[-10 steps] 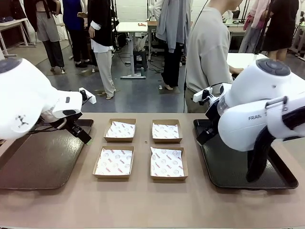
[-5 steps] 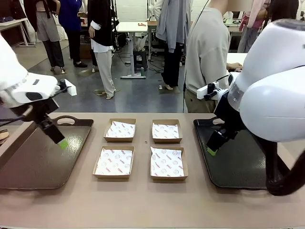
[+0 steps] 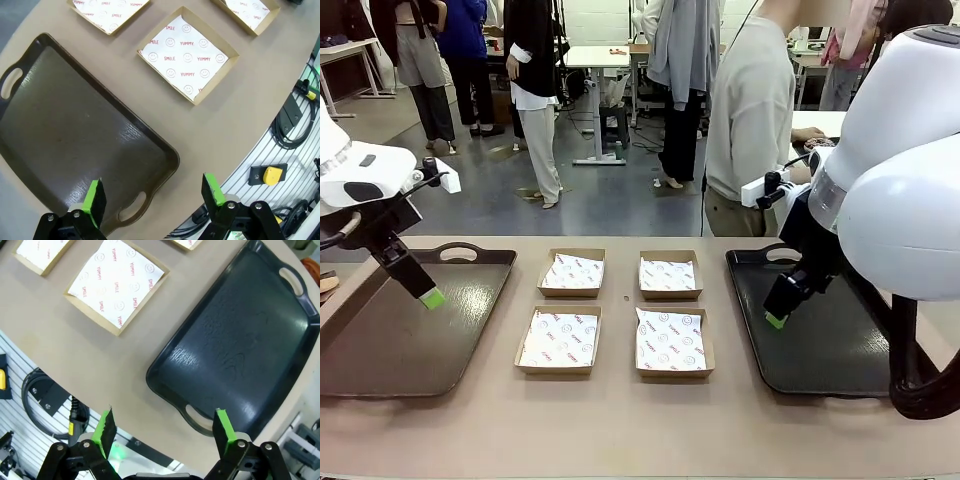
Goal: Individually package the donuts and arrange them on the tray.
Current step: Pick up one Paper togo box.
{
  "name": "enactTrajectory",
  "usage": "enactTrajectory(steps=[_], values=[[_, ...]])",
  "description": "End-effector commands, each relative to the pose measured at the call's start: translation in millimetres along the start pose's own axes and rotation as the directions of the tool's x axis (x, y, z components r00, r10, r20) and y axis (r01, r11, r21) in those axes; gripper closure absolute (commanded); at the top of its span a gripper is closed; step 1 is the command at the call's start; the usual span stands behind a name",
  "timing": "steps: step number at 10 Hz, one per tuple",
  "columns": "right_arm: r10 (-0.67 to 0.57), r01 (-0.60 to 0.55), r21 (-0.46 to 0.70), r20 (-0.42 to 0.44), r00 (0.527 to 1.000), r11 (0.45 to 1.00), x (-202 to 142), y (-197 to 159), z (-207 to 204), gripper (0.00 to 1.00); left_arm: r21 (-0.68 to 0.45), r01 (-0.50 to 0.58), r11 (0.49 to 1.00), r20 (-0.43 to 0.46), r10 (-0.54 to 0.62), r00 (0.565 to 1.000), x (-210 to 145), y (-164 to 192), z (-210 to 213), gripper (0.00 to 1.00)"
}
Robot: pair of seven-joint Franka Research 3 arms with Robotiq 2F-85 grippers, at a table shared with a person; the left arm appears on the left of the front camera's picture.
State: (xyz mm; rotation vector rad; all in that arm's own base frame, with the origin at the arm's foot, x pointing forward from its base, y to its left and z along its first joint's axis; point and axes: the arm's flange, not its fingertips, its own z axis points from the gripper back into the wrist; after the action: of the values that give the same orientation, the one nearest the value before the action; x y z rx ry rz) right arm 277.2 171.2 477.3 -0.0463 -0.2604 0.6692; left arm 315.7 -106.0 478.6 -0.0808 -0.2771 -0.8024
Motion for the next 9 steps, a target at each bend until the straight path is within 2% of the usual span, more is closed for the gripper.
enactTrajectory(steps=[1, 2, 3, 4, 5, 6, 7, 8, 9], values=[[-0.002, 0.002, -0.003, -0.001, 1.000, 1.000, 0, -1, 0, 0.00, 0.001, -0.003, 1.000, 0.005, 0.003, 1.000, -1, 1, 2, 0.00], [-0.211, 0.163, 0.298, 0.136, 0.968, 0.941, -21, -29, 4, 0.00, -0.251, -0.120, 0.961, 0.107, 0.151, 0.983, -8, 17, 8, 0.00], [-0.422, 0.227, 0.583, 0.223, 0.878, 0.780, -55, -60, 8, 0.00, -0.468, -0.169, 0.868, 0.170, 0.276, 0.946, -20, 35, 13, 0.00], [-0.558, 0.189, 0.756, 0.267, 0.786, 0.627, -86, -83, 10, 0.00, -0.647, -0.174, 0.742, 0.202, 0.387, 0.900, -32, 51, 18, 0.00], [-0.669, 0.131, 0.854, 0.290, 0.684, 0.503, -118, -105, 8, 0.00, -0.766, -0.151, 0.624, 0.218, 0.474, 0.853, -44, 69, 20, 0.00], [-0.743, 0.079, 0.910, 0.280, 0.608, 0.407, -147, -123, 0, 0.00, -0.841, -0.148, 0.521, 0.202, 0.554, 0.808, -58, 86, 15, 0.00], [-0.798, 0.030, 0.953, 0.236, 0.554, 0.302, -177, -137, -13, 0.00, -0.900, -0.151, 0.410, 0.153, 0.620, 0.769, -74, 103, 5, 0.00], [-0.820, -0.012, 0.977, 0.186, 0.541, 0.213, -198, -147, -25, 0.00, -0.933, -0.151, 0.325, 0.108, 0.656, 0.747, -88, 115, -5, 0.00], [-0.829, -0.042, 0.986, 0.156, 0.537, 0.159, -214, -153, -35, 0.00, -0.956, -0.146, 0.255, 0.069, 0.677, 0.732, -101, 125, -14, 0.00]])
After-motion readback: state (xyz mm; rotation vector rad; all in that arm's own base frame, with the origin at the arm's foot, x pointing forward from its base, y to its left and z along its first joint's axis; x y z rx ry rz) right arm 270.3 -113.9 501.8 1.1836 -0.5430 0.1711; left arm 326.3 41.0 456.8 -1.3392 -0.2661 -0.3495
